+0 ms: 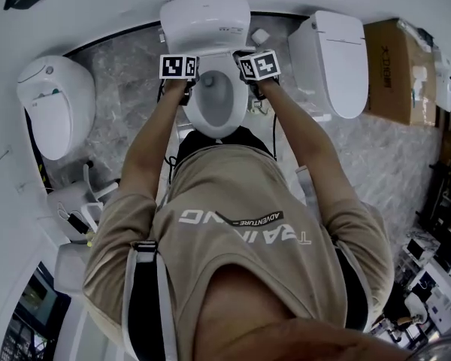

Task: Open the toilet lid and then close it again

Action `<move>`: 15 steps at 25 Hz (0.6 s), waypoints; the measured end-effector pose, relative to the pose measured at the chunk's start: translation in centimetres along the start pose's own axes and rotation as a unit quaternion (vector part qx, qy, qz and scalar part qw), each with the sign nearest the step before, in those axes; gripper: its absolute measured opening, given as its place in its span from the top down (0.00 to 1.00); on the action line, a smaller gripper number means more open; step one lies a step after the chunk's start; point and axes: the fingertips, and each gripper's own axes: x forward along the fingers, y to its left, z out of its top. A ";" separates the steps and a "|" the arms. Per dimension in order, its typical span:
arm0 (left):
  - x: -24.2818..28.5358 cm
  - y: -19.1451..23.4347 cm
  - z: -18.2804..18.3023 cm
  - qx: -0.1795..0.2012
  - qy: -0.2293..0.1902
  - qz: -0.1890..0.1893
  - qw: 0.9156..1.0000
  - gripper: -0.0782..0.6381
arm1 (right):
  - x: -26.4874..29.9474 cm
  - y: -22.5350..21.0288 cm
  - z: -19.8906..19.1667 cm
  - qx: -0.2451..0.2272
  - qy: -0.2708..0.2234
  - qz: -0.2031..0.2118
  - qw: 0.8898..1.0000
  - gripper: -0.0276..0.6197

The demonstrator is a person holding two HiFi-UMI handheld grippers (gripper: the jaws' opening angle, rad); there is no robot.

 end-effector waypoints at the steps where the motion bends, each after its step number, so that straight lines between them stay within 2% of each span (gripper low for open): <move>1: 0.1 0.2 0.6 -0.002 -0.001 0.004 1.000 0.88 | 0.1 -0.2 0.5 -0.005 0.002 0.005 1.000 0.94; 7: 1.0 1.0 3.6 -0.024 -0.015 0.016 0.999 0.88 | 1.2 -2.1 2.7 -0.035 0.025 0.019 0.999 0.94; 13: 1.7 2.3 6.1 -0.022 -0.011 0.039 0.999 0.88 | 2.7 -3.3 5.0 -0.012 0.025 0.036 0.999 0.94; 15: 2.1 2.5 6.9 -0.019 -0.010 0.042 0.999 0.88 | 3.2 -3.9 5.7 -0.019 0.030 0.037 0.999 0.94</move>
